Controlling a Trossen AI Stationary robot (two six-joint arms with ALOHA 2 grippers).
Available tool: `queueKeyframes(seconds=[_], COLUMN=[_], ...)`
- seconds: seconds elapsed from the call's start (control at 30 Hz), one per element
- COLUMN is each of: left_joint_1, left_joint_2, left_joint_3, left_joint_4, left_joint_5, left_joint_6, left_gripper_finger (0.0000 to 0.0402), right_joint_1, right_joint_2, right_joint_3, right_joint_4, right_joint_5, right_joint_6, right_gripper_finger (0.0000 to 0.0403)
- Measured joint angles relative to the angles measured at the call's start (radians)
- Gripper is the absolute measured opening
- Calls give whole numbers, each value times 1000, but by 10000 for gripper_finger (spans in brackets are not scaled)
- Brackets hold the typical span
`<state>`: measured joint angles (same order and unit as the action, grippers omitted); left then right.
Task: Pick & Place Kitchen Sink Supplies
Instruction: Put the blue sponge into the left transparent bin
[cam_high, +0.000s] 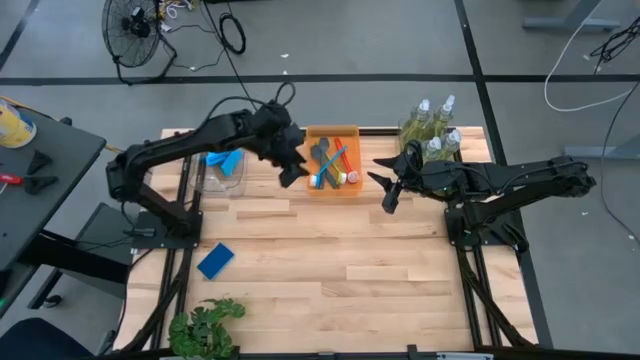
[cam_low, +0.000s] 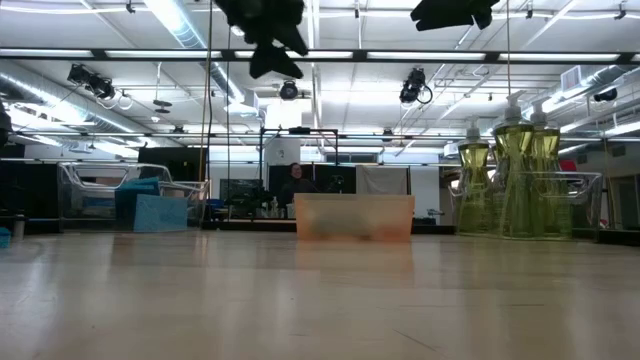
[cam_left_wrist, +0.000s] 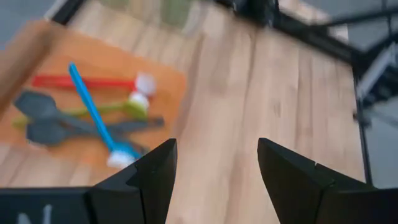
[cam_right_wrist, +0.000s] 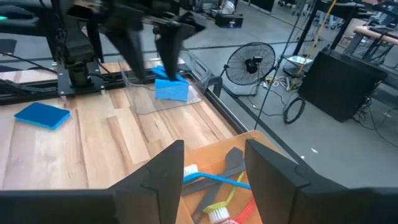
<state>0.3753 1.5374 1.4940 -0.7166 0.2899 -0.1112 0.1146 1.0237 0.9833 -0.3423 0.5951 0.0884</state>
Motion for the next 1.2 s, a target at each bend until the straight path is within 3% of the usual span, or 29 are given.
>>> queueKeyframes(seconds=[0.47,1.2], left_joint_1=[-214,-509], left_joint_2=[-63,-238], left_joint_3=[-4,-439], left_joint_4=[-558,-527], left_joint_5=[27,-24], left_joint_6=[314,111], left_gripper_finger=[227,226], right_joint_1=[0,0], right_joint_2=[0,0], right_joint_3=[0,0], right_joint_4=[7,22], right_joint_5=[-12,-38], right_joint_6=[0,2], right_gripper_finger=[171,171])
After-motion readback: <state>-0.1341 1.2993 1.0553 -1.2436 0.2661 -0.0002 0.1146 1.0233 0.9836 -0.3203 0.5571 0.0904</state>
